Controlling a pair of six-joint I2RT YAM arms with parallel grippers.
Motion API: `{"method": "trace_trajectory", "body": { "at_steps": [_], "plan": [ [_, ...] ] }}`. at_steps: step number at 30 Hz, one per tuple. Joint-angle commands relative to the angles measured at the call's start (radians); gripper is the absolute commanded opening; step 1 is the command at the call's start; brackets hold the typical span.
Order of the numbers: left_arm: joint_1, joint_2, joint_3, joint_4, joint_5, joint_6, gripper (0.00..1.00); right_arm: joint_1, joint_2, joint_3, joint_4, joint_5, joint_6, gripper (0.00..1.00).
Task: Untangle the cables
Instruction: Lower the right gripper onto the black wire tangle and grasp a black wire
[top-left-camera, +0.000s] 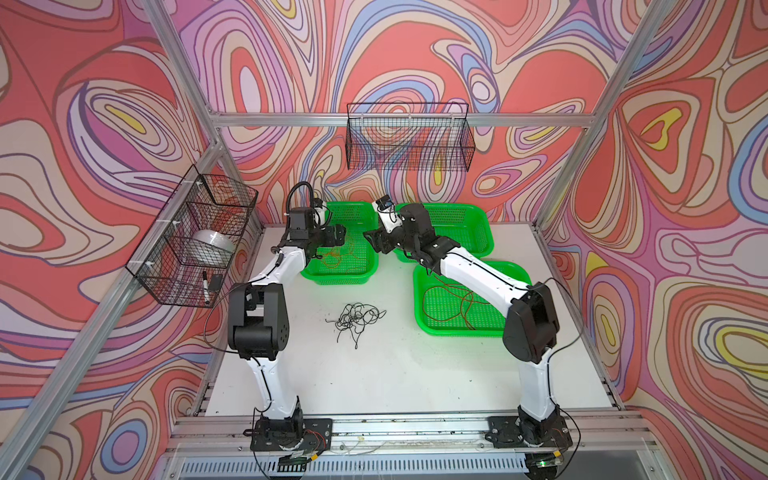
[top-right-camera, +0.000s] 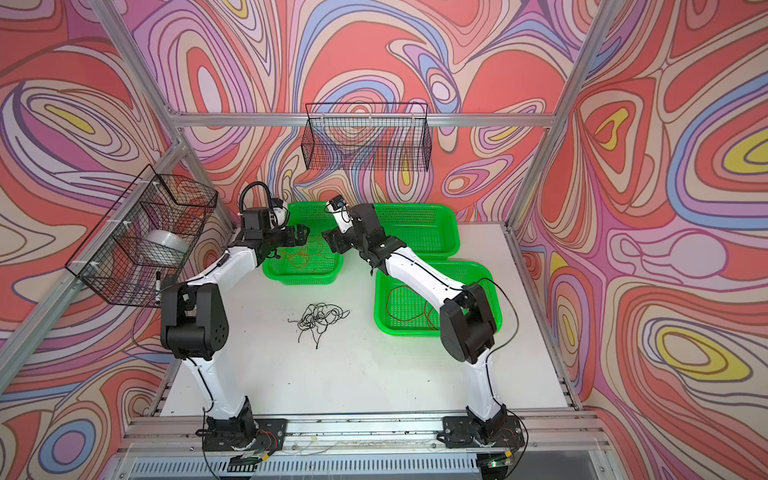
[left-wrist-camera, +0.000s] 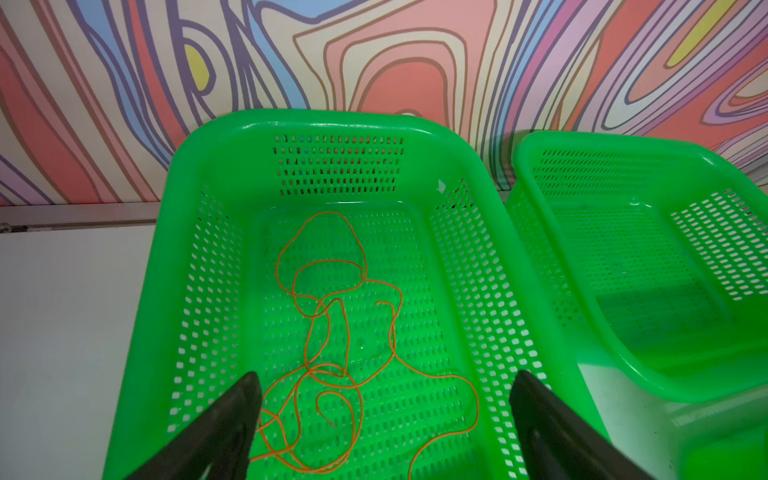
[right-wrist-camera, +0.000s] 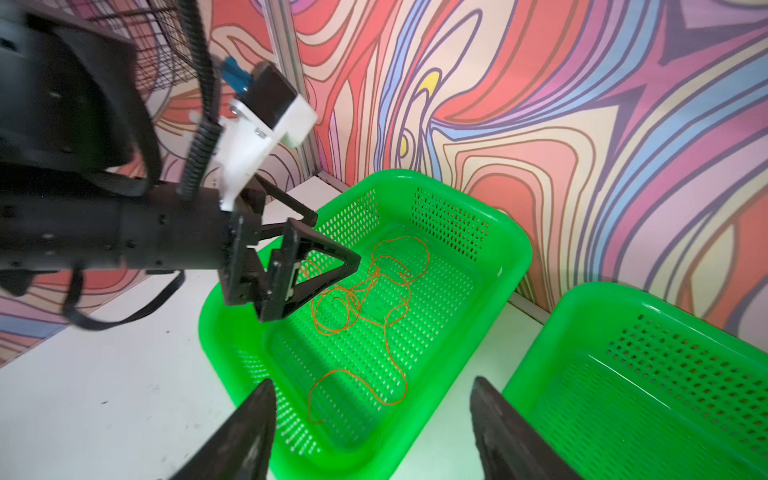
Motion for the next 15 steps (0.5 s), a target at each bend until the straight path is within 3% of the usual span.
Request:
{"method": "trace_trajectory", "body": {
  "at_steps": [1, 6, 9, 15],
  "plan": [
    [0.005, -0.102, -0.034, -0.014, -0.008, -0.001, 1.0, 0.038, -0.053, -0.105, -0.201, -0.011, 0.015, 0.69],
    [0.001, -0.271, -0.207, 0.081, -0.025, 0.018, 1.0, 0.093, -0.128, -0.256, -0.285, -0.027, 0.061, 0.59],
    [-0.014, -0.374, -0.317, 0.105, -0.044, 0.051, 1.0, 0.11, -0.113, -0.289, -0.334, -0.065, 0.151, 0.49],
    [-0.082, -0.552, -0.502, 0.112, -0.075, 0.117, 1.0, 0.124, -0.057, -0.299, -0.344, -0.175, 0.263, 0.47]
  ]
}}
